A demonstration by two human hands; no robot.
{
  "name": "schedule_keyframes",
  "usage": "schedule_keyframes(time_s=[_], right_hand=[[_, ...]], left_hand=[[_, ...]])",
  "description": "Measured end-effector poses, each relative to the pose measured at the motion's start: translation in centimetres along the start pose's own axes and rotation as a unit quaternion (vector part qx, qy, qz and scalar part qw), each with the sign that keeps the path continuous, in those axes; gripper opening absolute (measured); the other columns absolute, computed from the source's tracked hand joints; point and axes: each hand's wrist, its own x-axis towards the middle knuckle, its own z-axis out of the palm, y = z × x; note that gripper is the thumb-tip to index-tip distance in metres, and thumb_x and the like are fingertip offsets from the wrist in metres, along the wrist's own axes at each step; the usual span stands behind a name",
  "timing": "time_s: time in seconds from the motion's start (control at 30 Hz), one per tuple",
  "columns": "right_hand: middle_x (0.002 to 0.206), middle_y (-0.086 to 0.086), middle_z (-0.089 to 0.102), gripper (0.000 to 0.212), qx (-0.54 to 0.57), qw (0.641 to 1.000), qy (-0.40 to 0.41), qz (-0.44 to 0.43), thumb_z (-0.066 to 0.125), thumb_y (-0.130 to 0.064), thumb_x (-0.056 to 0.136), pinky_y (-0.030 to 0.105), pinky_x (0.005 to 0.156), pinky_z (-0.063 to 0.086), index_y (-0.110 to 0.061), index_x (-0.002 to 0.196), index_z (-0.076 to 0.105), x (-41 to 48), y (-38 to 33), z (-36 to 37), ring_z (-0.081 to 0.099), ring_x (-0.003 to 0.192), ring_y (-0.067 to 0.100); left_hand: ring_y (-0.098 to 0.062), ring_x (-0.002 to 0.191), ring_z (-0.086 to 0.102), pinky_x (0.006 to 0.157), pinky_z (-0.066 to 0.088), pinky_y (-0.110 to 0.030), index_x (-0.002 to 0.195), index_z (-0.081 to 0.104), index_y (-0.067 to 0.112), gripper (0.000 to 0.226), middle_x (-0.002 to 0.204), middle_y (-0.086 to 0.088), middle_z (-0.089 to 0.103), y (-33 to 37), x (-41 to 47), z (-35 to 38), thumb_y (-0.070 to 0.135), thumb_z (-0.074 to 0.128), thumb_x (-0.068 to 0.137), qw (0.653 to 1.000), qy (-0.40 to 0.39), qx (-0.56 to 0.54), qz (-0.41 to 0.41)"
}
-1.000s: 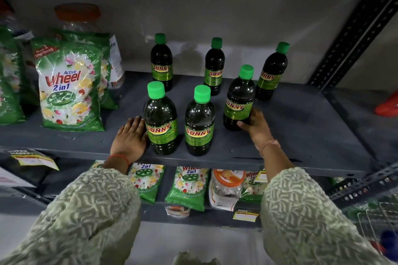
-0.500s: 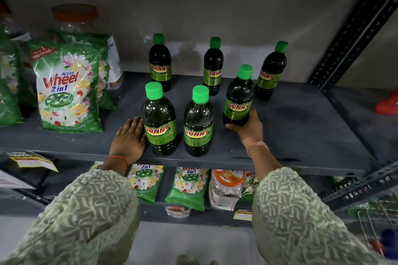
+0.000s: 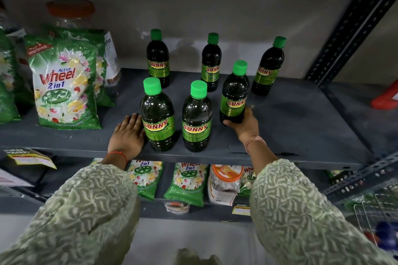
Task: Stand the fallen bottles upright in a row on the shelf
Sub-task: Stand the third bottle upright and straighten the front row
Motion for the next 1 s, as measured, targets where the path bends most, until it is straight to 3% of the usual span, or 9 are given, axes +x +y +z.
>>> schedule_keyframes(time_s=[0.23, 0.57, 0.67, 0.73, 0.8, 0.87, 0.93, 1.0], right_hand=[[0.115, 0.005, 0.056, 0.061, 0.006, 0.999, -0.046, -0.026, 0.075, -0.009, 0.071, 0.023, 0.088, 0.037, -0.008, 0.124, 0.044, -6.3, 0.5, -1.1, 0.049, 0.104, 0.013], [0.118, 0.01, 0.059, 0.064, -0.015, 0.997, -0.042, -0.055, 0.076, -0.012, 0.07, 0.025, 0.09, 0.04, -0.008, 0.125, 0.043, -8.8, 1.0, -1.8, 0.052, 0.104, 0.014], [0.12, 0.011, 0.059, 0.064, -0.021, 0.997, -0.043, -0.055, 0.076, -0.013, 0.07, 0.027, 0.09, 0.04, -0.009, 0.125, 0.042, -8.8, 1.1, -1.8, 0.054, 0.108, 0.02], [0.121, 0.011, 0.058, 0.068, -0.017, 0.997, -0.046, -0.051, 0.078, -0.013, 0.068, 0.029, 0.091, 0.04, -0.009, 0.125, 0.041, -8.9, 1.1, -1.9, 0.052, 0.108, 0.019], [0.122, 0.01, 0.056, 0.075, -0.007, 0.998, -0.046, -0.046, 0.082, -0.016, 0.063, 0.031, 0.093, 0.042, -0.011, 0.125, 0.04, -9.0, 1.2, -1.9, 0.051, 0.111, 0.019], [0.123, 0.009, 0.055, 0.081, -0.009, 0.999, -0.029, -0.041, 0.086, -0.023, 0.056, 0.038, 0.097, 0.044, -0.014, 0.122, 0.04, -9.0, 1.3, -1.6, 0.051, 0.114, 0.022], [0.122, 0.01, 0.053, 0.083, -0.032, 0.999, -0.007, -0.041, 0.086, -0.031, 0.052, 0.044, 0.099, 0.044, -0.015, 0.12, 0.04, -9.0, 1.4, -1.0, 0.049, 0.116, 0.026], [0.123, 0.011, 0.052, 0.083, -0.054, 0.998, 0.009, -0.042, 0.084, -0.031, 0.056, 0.041, 0.101, 0.042, -0.012, 0.123, 0.04, -8.9, 1.4, -0.6, 0.047, 0.118, 0.026]], left_hand=[[-0.023, 0.146, 0.002, 0.12, 0.007, -0.039, 0.146, 0.005, 0.012, 0.055, 0.159, -0.007, 0.004, 0.4, -0.1, -0.1, 0.027, 0.021, 0.096, 1.0, 0.004, -0.011, -0.008], [-0.029, 0.146, 0.006, 0.12, 0.01, -0.042, 0.146, 0.008, 0.011, 0.055, 0.158, -0.01, 0.008, -0.5, 0.4, 0.9, 0.028, 0.023, 0.096, 1.0, 0.018, -0.006, 0.007], [-0.032, 0.141, 0.022, 0.117, 0.022, -0.043, 0.141, 0.029, 0.009, 0.053, 0.153, -0.014, 0.027, -0.5, 0.1, 0.3, 0.03, 0.024, 0.092, 0.994, 0.042, -0.105, -0.009], [-0.039, 0.125, 0.044, 0.102, 0.037, -0.044, 0.125, 0.051, 0.004, 0.041, 0.134, -0.024, 0.05, 0.3, -1.6, -0.3, 0.018, 0.035, 0.09, 0.947, 0.144, -0.271, -0.098], [-0.043, 0.101, 0.055, 0.087, 0.042, -0.044, 0.104, 0.061, -0.005, 0.033, 0.105, -0.033, 0.062, 1.8, -5.1, -0.2, 0.014, 0.042, 0.084, 0.866, 0.317, -0.349, -0.166], [-0.035, 0.088, 0.053, 0.078, 0.039, -0.039, 0.094, 0.06, -0.006, 0.034, 0.088, -0.029, 0.061, 5.0, -9.6, 0.6, 0.022, 0.045, 0.083, 0.845, 0.377, -0.36, -0.121], [-0.025, 0.091, 0.052, 0.08, 0.041, -0.033, 0.104, 0.059, 0.0, 0.041, 0.097, -0.021, 0.06, 8.9, -12.1, 1.7, 0.034, 0.047, 0.084, 0.878, 0.282, -0.385, -0.052], [-0.017, 0.102, 0.049, 0.087, 0.043, -0.032, 0.121, 0.052, 0.006, 0.05, 0.114, -0.014, 0.057, 12.1, -12.3, 2.8, 0.038, 0.056, 0.083, 0.899, 0.186, -0.394, -0.026]])
